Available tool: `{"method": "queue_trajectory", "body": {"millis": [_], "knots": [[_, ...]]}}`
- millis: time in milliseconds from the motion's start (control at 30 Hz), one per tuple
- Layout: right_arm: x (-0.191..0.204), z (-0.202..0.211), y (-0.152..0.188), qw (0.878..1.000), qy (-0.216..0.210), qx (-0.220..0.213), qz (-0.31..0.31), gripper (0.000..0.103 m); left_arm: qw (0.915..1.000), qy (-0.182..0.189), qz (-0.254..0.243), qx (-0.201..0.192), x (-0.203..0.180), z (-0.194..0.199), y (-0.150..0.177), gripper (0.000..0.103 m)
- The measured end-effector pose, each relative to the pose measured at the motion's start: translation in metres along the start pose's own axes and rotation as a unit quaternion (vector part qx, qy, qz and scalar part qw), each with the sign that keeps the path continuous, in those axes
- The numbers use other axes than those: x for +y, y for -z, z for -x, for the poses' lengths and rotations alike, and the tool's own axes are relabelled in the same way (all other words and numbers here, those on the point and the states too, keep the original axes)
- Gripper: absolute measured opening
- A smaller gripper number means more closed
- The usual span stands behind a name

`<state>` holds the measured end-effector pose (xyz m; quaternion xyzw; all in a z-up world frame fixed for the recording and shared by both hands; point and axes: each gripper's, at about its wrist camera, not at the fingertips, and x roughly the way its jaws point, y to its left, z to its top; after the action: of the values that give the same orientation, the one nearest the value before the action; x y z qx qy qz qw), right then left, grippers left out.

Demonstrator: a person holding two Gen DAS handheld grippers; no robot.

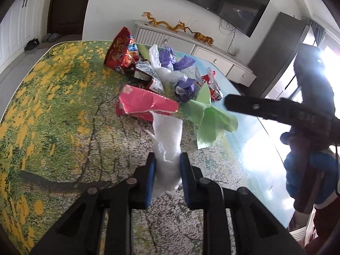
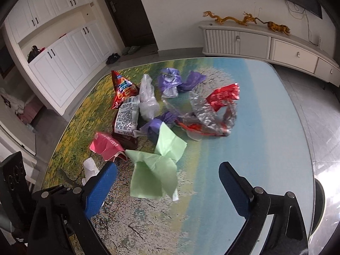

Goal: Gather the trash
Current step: 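Grasp the green paper with the right gripper while the left gripper holds the tissue, then carry the tissue and green paper to the bin and open both grippers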

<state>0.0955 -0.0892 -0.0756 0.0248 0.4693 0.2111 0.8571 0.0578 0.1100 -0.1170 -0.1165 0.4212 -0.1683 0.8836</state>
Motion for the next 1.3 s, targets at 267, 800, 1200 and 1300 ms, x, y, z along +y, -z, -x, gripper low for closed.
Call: {"method": "queue_trajectory", "body": {"millis": [267, 800, 1200, 1300], "knots": [[0.018, -0.038, -0.002, 0.999, 0.003, 0.040, 0.025, 0.069, 0.9998, -0.018, 0.008, -0.008, 0.013, 0.019, 0.006, 0.021], [-0.012, 0.023, 0.027, 0.999, -0.035, -0.002, -0.005, 0.040, 0.9993, -0.023, 0.000, -0.028, -0.004, 0.041, 0.004, 0.021], [-0.093, 0.129, 0.059, 0.993, 0.026, -0.096, -0.067, 0.040, 0.9958, -0.004, -0.088, -0.027, -0.086, 0.034, -0.007, 0.021], [-0.127, 0.151, 0.072, 0.987, 0.060, -0.115, -0.098, 0.040, 0.9924, 0.009, -0.121, -0.021, -0.117, 0.025, -0.017, 0.021]]}}
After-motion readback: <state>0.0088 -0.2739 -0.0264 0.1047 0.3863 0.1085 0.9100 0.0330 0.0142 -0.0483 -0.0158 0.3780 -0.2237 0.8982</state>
